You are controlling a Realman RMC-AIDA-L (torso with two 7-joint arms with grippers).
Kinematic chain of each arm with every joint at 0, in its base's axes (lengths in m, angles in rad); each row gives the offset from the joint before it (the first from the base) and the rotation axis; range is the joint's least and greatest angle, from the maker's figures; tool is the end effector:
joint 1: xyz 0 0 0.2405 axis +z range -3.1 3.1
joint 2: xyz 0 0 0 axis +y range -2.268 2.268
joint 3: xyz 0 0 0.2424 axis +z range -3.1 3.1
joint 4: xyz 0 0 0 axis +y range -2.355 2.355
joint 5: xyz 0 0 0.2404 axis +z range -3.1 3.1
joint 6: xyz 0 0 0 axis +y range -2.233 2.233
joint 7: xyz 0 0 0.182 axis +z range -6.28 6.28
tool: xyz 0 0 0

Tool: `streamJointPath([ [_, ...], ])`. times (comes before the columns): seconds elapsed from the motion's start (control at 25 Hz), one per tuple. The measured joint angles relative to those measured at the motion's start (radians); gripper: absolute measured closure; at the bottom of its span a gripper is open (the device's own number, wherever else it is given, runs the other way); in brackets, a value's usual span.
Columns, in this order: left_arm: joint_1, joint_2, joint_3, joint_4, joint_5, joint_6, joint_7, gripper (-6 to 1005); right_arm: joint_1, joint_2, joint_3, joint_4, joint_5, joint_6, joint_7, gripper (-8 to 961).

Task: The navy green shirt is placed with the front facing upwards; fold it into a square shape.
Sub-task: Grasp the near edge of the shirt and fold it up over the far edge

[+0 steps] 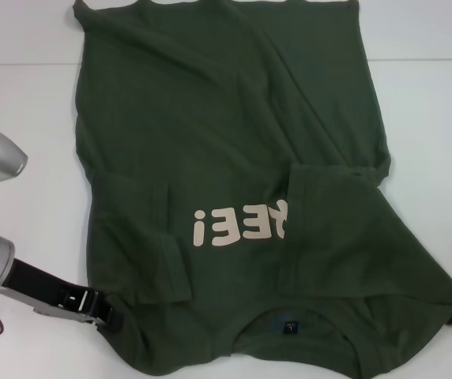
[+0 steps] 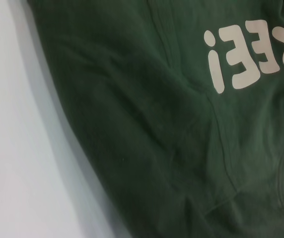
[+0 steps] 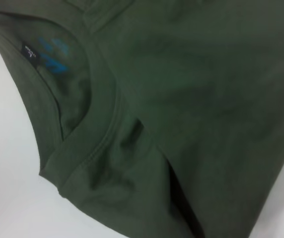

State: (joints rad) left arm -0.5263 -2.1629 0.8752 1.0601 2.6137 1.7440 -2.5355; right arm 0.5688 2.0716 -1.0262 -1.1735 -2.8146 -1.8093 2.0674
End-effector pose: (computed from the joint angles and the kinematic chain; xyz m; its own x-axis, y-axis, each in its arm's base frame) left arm -0.2735 0.3205 -0.0280 0.2693 0.9596 -0.0813 0.9476 -0.2791 -0.1555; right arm 0.2848 0.3360 0.0240 0.6547 -0.6181 0.4351 -0.5591 -0.7834 -0.2714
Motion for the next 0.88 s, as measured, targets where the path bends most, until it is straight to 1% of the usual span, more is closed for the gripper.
streamJointPath([
  [0.08, 0.0, 0.0, 0.001, 0.0, 0.0, 0.0, -0.001, 945, 0.0, -0.002, 0.002, 0.0, 0.0, 0.004, 0.005, 609],
  [0.4, 0.0, 0.0, 0.002, -0.001, -0.001, 0.0, -0.003, 945, -0.002, -0.011, 0.012, 0.0, -0.008, 0.008, 0.011, 624],
  [0.6, -0.003, 0.0, 0.002, 0.0, -0.001, 0.0, -0.003, 945, 0.002, -0.011, 0.015, 0.013, -0.011, 0.025, 0.011, 628],
  [0.88, -0.004, 0.0, 0.002, -0.009, -0.001, 0.0, -0.003, 945, 0.025, -0.007, 0.008, 0.075, -0.011, 0.048, 0.007, 630],
])
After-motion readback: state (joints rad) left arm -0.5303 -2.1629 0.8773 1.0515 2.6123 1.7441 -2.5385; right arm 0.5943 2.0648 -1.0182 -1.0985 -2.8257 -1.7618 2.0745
